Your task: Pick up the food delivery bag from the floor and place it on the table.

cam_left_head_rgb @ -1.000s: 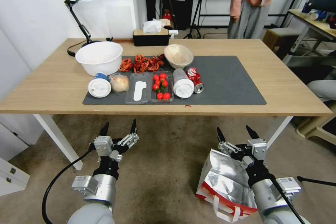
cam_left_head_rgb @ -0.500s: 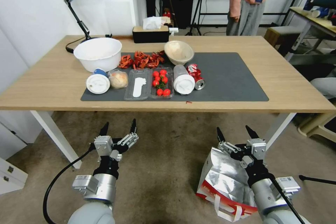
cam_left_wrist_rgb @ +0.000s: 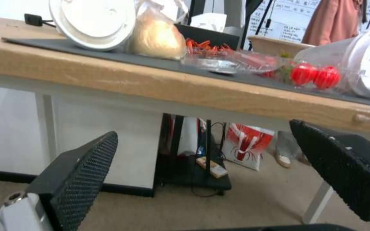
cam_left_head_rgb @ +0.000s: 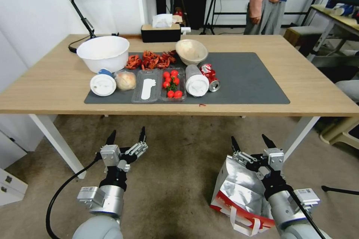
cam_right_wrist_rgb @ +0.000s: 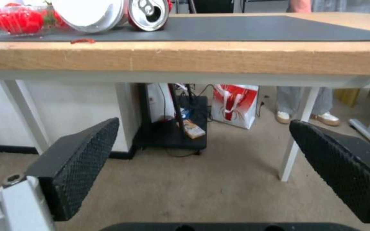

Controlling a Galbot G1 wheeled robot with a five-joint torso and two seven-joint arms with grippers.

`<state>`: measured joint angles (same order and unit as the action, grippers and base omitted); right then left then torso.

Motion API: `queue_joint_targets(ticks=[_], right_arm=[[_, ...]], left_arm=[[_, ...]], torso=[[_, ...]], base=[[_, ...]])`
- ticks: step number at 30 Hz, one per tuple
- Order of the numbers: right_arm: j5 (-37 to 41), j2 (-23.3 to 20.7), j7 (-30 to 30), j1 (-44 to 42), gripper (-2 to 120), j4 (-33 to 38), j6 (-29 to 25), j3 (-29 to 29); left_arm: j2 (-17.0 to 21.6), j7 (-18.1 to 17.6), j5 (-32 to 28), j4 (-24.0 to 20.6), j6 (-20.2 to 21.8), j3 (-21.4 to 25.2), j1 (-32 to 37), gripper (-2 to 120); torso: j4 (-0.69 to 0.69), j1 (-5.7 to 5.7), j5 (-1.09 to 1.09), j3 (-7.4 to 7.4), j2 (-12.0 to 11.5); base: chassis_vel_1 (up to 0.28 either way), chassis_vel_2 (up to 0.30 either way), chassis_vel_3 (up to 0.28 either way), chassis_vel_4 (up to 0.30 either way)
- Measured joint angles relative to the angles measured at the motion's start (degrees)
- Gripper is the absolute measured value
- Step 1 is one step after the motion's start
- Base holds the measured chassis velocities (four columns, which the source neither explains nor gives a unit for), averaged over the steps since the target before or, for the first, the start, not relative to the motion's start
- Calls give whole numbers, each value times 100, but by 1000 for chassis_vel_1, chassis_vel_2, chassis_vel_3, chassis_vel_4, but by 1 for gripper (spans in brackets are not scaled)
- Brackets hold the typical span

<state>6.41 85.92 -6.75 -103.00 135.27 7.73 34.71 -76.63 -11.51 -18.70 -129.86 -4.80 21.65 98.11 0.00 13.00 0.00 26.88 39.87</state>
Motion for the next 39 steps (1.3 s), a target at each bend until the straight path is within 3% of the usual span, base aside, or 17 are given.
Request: queue_joint_targets(ticks=[22,30,39], right_arm=[[5,-58,2,-1,100,-20,-26,16],[300,-343,25,15,100,42,80,134],[185,-160,27,-5,100,43,47,31]], left_arm=[[-2,25,9,58,-32,6,-52,100],[144,52,-53,92,-54,52,-70,100],[107,68,42,145,-93,7,-38,100]], torso=[[0,-199,1,-302,-500],[0,-282,0,-437,-720],[0,-365,0,-577,-941]], base=[[0,0,0,0],[0,0,0,0],[0,0,0,0]])
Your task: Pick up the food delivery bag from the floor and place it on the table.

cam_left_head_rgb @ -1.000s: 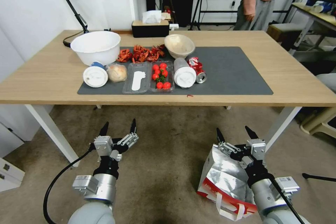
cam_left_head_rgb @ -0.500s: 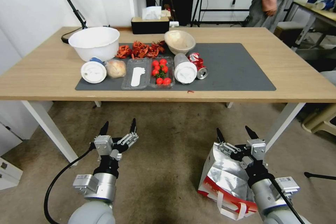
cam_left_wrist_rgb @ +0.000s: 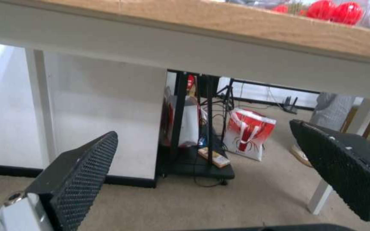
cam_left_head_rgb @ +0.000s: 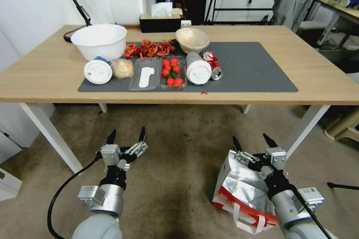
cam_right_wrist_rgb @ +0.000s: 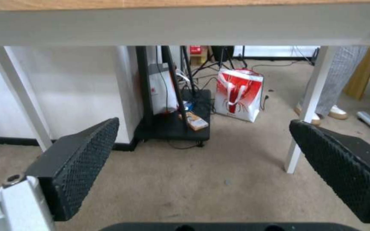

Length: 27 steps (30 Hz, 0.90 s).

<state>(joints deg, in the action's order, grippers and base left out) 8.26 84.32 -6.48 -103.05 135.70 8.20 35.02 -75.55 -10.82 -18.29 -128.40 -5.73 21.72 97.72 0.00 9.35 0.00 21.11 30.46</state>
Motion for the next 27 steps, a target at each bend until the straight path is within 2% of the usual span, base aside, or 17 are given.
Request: queue_joint_targets(ticks=[27], right_arm=[[-99,26,-20,-27,100,-47,-79,-8]], left_arm=[[37,-16,-61,4,-41,22,12,100]], torso=[[0,-227,0,-395,-623]], base=[[0,0,0,0]])
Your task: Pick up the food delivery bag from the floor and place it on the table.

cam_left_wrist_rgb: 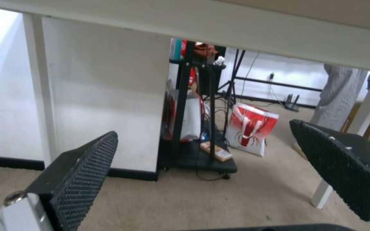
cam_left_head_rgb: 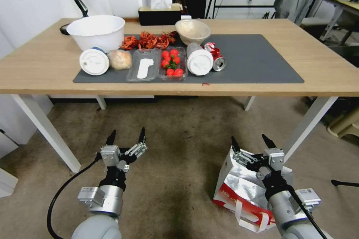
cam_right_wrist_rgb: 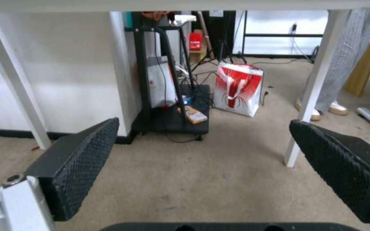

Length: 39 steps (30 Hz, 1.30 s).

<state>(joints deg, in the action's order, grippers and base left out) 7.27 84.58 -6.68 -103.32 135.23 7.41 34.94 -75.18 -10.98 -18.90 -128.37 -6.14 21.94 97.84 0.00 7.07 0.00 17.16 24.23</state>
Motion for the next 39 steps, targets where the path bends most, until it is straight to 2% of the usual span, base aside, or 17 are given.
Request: queue_joint_targets(ticks=[39], right_arm=[[-74,48,-24,-76,100,-22,-74,-1]], left_arm=[[-6,9,23,2,-60,-3,38,100]], torso=[[0,-279,0,-608,-889]], base=[[0,0,0,0]])
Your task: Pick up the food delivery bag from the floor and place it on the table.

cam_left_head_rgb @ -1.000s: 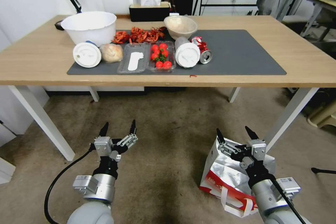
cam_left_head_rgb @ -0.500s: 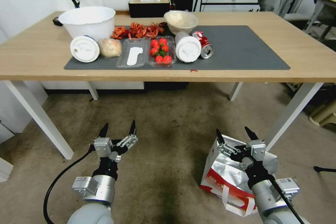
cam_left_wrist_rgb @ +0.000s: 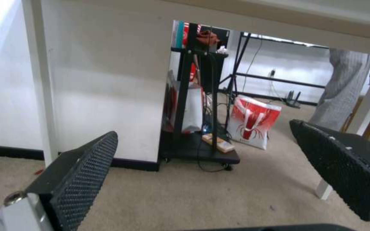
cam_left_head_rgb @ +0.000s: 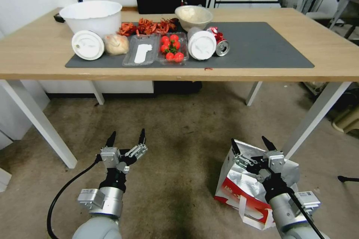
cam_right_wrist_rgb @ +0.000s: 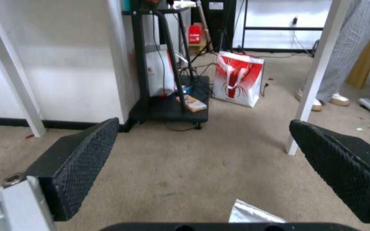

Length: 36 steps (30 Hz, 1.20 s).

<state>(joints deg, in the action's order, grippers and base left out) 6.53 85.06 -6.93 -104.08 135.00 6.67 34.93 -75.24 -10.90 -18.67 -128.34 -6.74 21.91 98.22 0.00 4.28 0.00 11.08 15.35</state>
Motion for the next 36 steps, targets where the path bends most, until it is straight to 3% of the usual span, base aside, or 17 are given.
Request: queue_joint_targets(ticks=[36], right_arm=[[-18,-6,-8,-1,100,-56,-6,13]], left_arm=[[-19,-16,5,134,-105,-33,-28,100]], torso=[[0,-175,0,-642,-816]], base=[[0,0,0,0]])
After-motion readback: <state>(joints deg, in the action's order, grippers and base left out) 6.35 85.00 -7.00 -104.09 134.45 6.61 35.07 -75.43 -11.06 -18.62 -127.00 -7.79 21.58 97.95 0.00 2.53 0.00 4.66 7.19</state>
